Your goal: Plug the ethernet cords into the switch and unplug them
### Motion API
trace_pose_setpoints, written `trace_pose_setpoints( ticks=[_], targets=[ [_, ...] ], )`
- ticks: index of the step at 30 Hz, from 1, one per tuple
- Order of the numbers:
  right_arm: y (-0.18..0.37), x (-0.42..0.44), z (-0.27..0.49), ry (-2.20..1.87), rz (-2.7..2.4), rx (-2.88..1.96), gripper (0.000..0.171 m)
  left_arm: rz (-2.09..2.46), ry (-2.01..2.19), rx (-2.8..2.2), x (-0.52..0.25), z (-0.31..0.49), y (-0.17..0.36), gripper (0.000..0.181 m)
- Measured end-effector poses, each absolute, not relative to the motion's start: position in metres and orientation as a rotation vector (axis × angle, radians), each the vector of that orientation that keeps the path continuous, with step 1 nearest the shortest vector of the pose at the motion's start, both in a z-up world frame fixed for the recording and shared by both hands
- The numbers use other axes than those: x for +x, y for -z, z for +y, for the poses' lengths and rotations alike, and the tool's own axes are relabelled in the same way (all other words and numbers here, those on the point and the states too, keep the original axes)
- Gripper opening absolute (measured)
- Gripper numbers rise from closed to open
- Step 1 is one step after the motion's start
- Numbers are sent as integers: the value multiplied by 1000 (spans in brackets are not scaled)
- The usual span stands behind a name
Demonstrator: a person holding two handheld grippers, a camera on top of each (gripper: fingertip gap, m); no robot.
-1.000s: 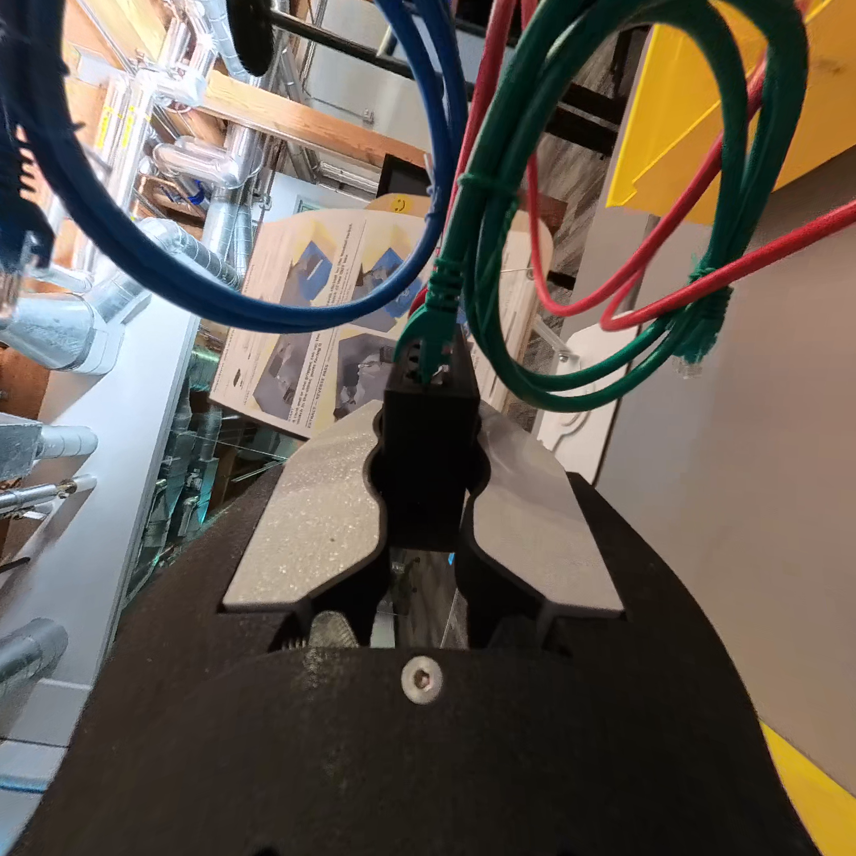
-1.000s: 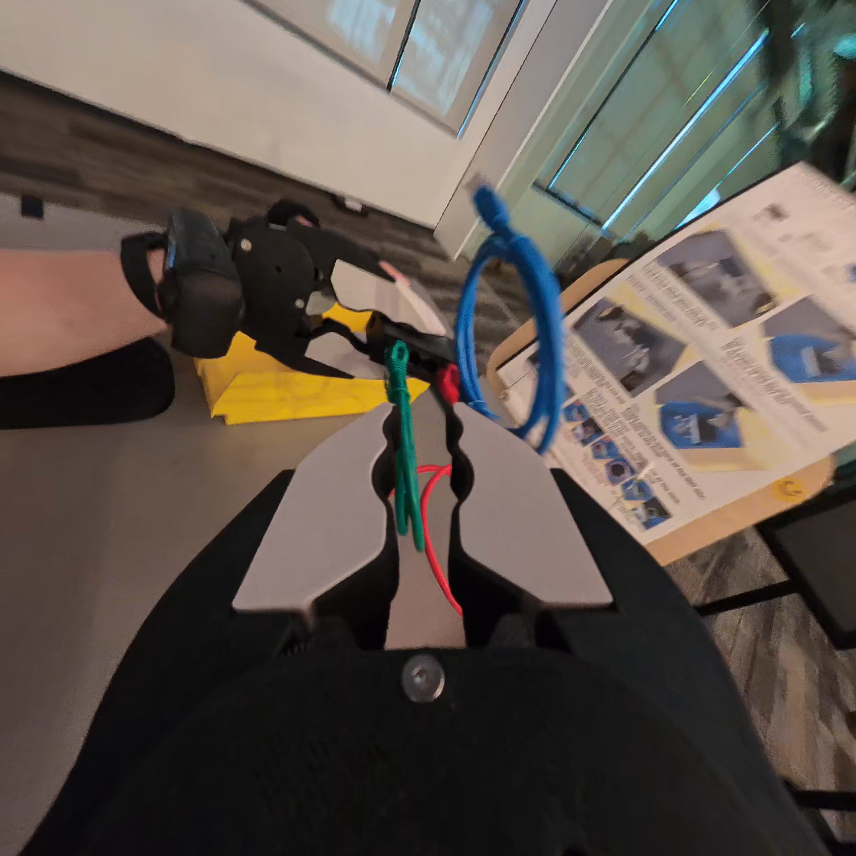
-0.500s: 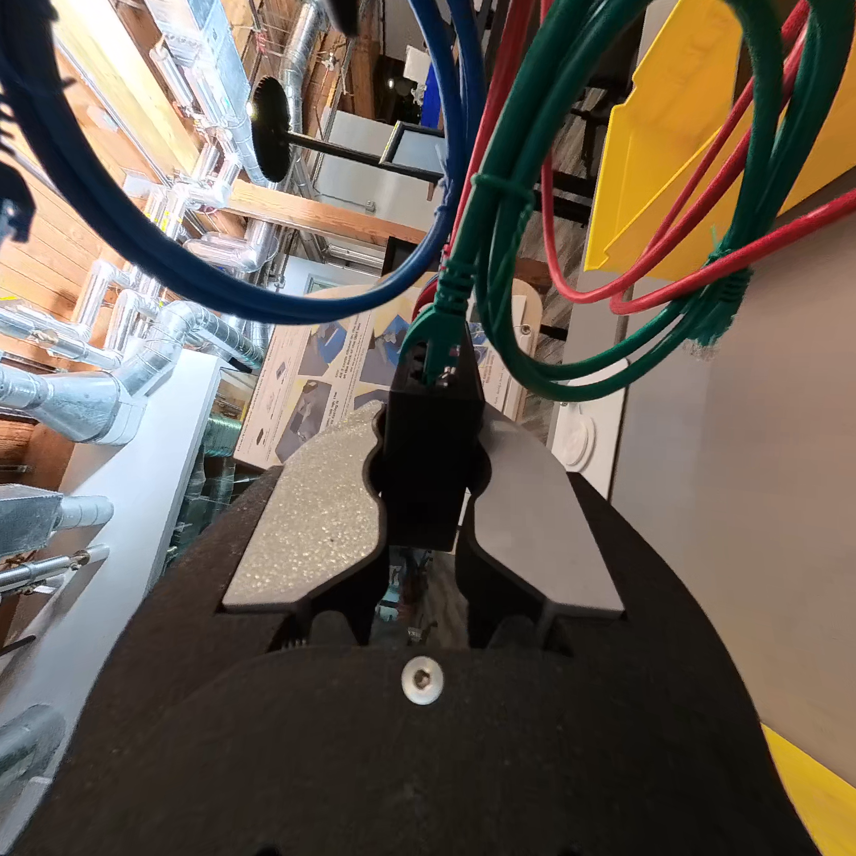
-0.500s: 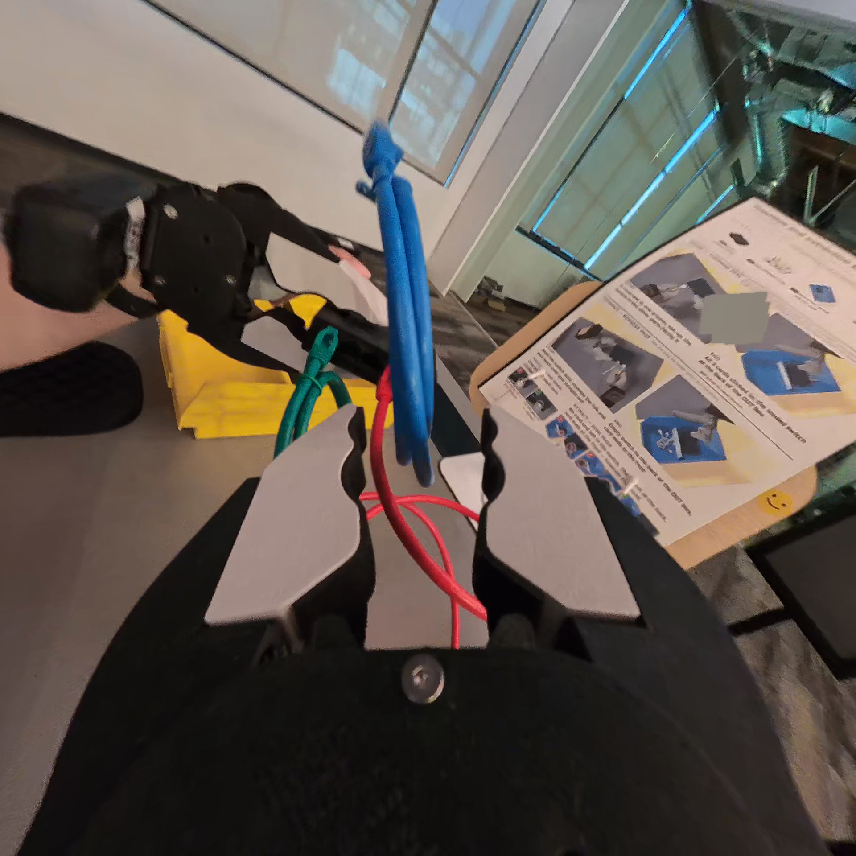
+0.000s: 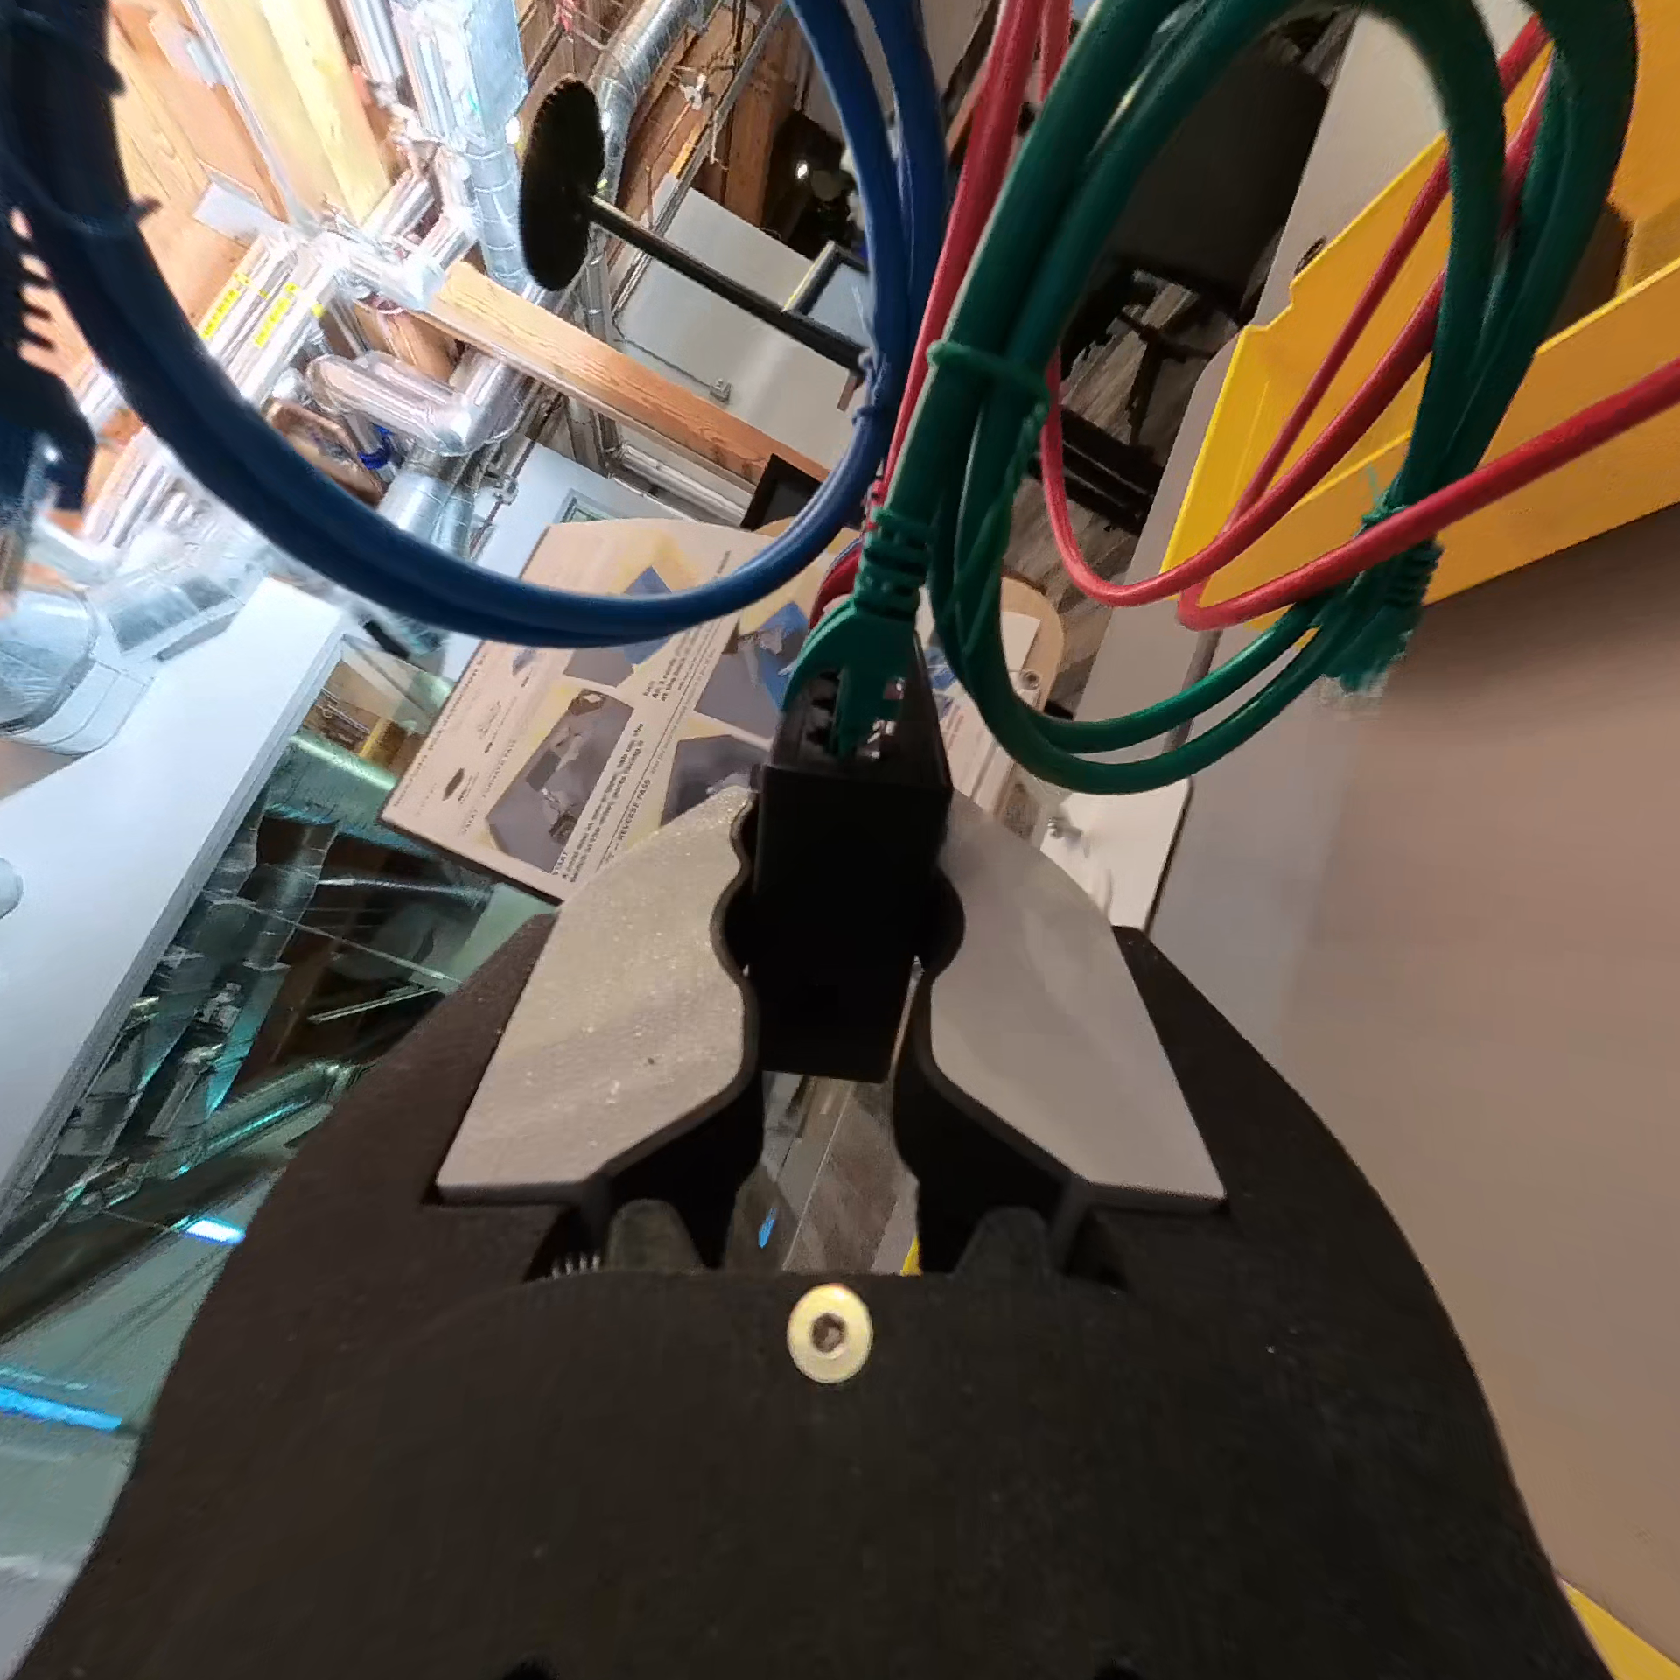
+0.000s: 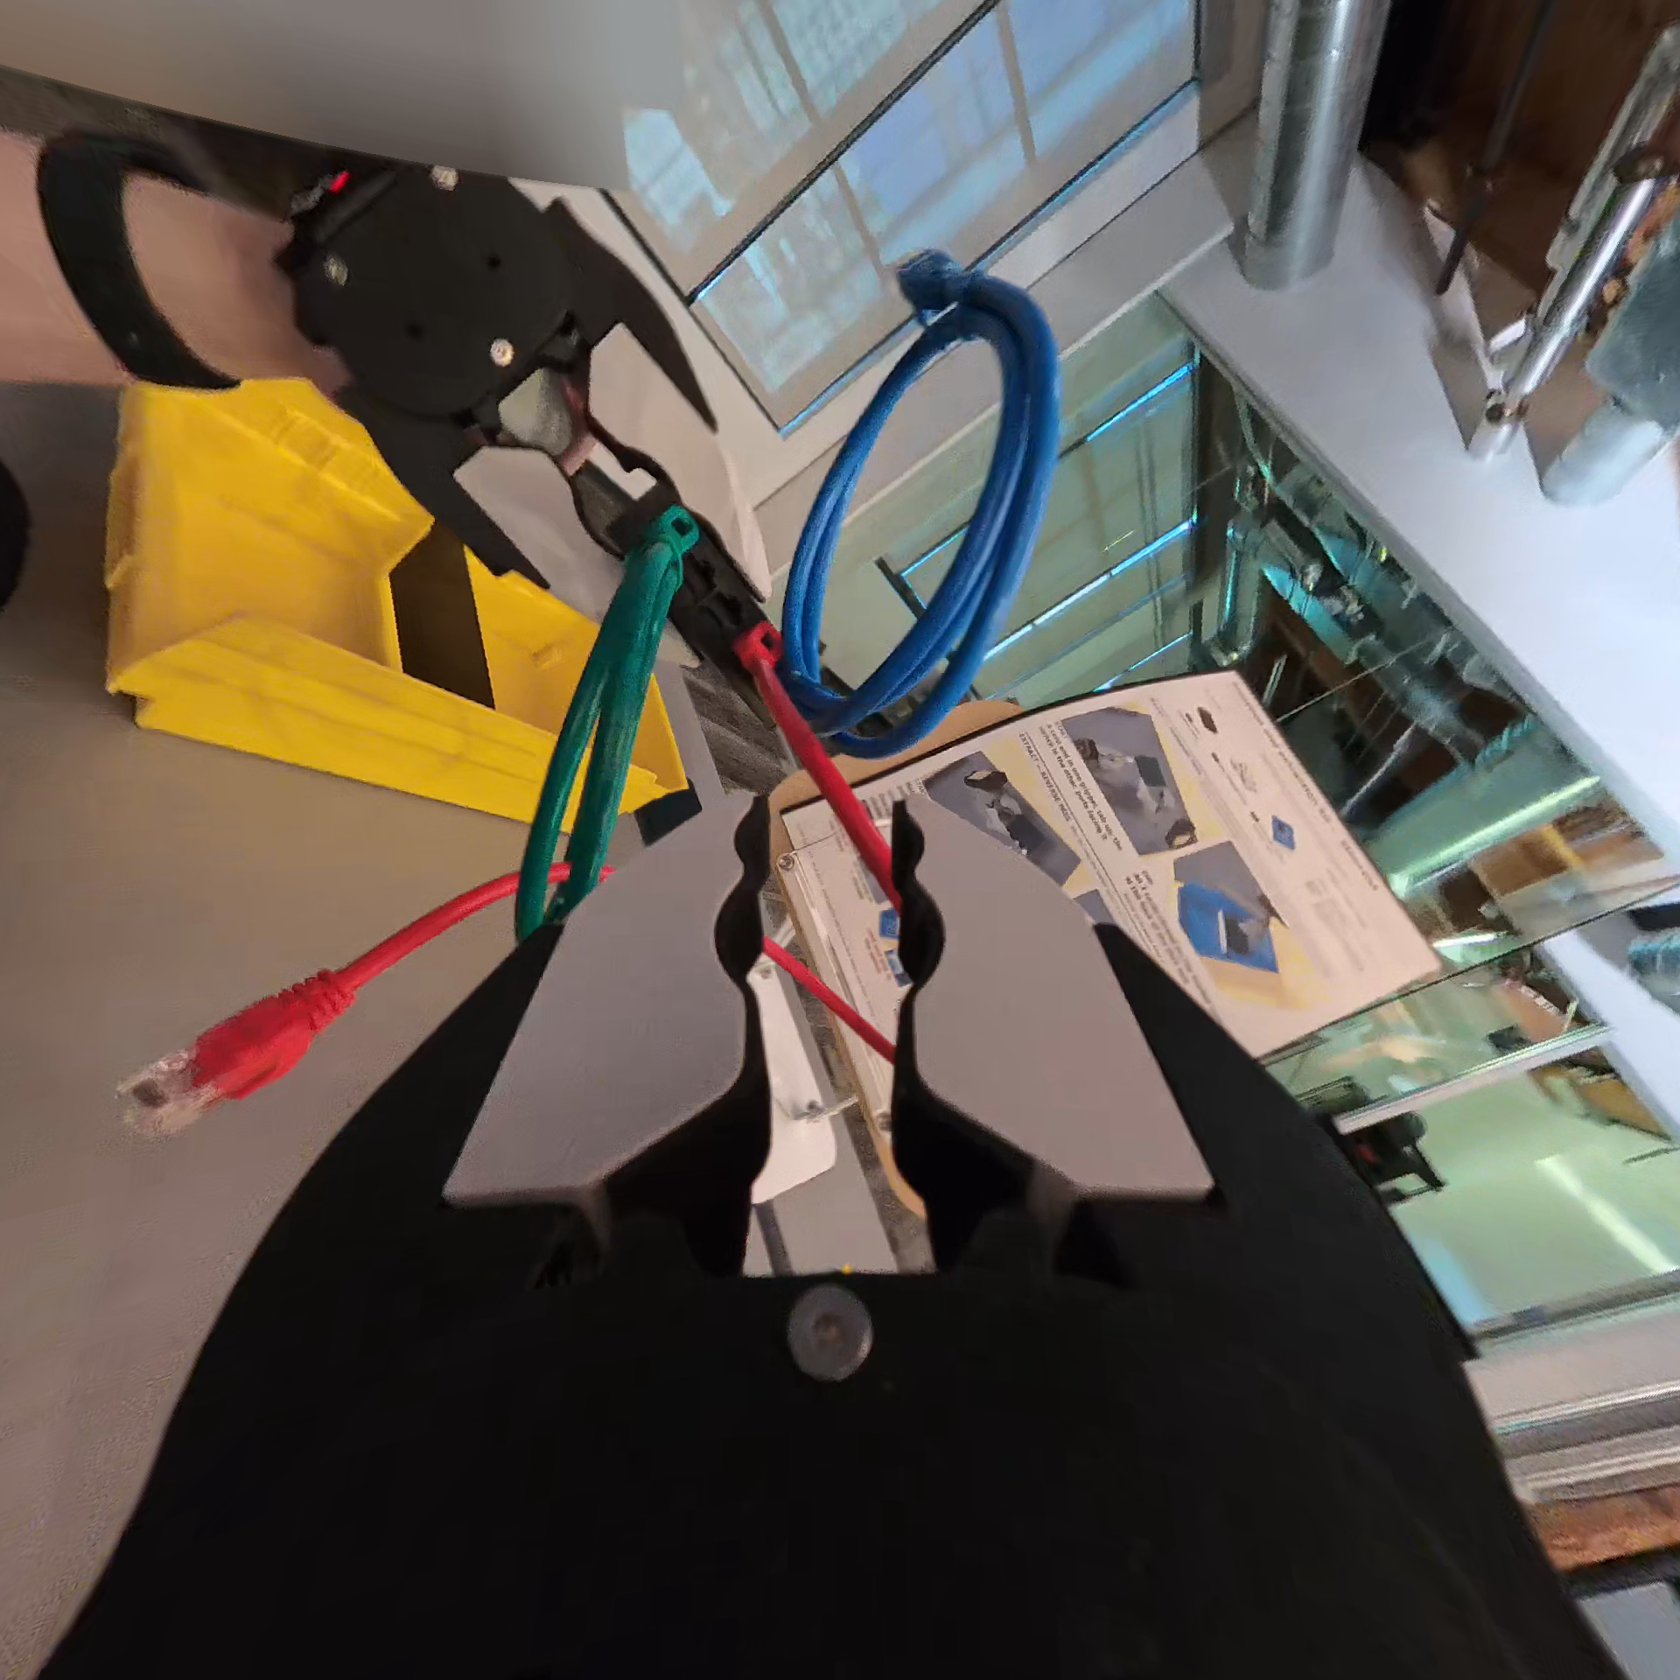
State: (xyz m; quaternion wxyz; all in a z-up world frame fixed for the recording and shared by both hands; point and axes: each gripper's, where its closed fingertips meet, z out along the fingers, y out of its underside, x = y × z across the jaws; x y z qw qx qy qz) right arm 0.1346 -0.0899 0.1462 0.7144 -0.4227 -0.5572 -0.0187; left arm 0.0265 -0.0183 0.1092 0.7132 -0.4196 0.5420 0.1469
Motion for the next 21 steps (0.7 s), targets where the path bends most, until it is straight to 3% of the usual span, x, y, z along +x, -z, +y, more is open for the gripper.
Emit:
trace_pose_setpoints(
  ticks=[4,9,21],
  targets=[
    [-135,123,-93,153,-1318,-846,26,1294,-223,-943,33,-29,-99,30],
    [-123,111,-106,270,-1427,-709,11,1363,-156,-1000,40,-33,-85,31],
    [-88,99,-93,401,-1589,-740,9,1527,-126,-1035,55,-50,-61,30]
  ],
)
